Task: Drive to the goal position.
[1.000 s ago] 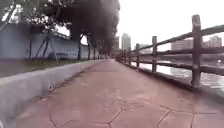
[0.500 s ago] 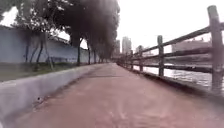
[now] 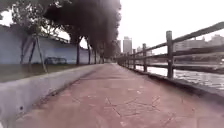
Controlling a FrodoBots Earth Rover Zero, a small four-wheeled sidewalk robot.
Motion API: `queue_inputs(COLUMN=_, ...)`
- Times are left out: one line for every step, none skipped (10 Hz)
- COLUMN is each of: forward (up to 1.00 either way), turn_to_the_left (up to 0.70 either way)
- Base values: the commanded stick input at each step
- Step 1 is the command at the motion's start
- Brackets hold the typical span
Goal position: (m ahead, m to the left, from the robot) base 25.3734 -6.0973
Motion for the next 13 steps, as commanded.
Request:
queue_inputs(forward=1.00, turn_to_the_left=0.00)
queue_inputs(forward=1.00, turn_to_the_left=0.17)
queue_inputs(forward=1.00, turn_to_the_left=0.38)
queue_inputs(forward=1.00, turn_to_the_left=0.00)
queue_inputs(forward=1.00, turn_to_the_left=0.00)
queue_inputs(forward=1.00, turn_to_the_left=0.00)
queue_inputs(forward=1.00, turn_to_the_left=0.00)
queue_inputs(forward=1.00, turn_to_the_left=0.00)
queue_inputs(forward=1.00, turn_to_the_left=0.04)
queue_inputs(forward=1.00, turn_to_the_left=0.40)
queue_inputs(forward=1.00, turn_to_the_left=0.21)
queue_inputs(forward=1.00, turn_to_the_left=0.02)
queue_inputs(forward=1.00, turn_to_the_left=0.00)
